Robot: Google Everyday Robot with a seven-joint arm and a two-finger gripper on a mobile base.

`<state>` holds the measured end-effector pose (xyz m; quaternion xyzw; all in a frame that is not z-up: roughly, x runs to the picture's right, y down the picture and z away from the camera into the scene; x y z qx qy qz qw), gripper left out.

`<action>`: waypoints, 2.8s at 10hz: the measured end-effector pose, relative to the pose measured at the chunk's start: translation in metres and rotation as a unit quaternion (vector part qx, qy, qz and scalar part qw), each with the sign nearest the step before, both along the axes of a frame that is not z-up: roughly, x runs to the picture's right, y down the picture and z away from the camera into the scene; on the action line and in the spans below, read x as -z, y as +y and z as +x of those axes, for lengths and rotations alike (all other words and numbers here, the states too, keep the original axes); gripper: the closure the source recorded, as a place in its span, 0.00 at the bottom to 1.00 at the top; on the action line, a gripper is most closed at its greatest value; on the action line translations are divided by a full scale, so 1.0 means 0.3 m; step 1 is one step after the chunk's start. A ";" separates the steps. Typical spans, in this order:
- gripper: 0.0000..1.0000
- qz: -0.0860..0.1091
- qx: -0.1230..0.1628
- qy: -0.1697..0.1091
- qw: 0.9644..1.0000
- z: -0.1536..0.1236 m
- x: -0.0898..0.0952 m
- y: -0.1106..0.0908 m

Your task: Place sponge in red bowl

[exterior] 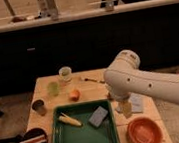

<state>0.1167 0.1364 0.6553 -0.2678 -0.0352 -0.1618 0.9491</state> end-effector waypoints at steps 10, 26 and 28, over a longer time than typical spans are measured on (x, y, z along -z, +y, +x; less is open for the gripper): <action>0.06 -0.099 0.014 -0.080 0.992 -0.244 -0.201 0.210; 0.06 -0.120 0.030 -0.096 0.988 -0.369 -0.438 0.400; 0.06 -0.129 0.028 -0.098 0.986 -0.360 -0.470 0.424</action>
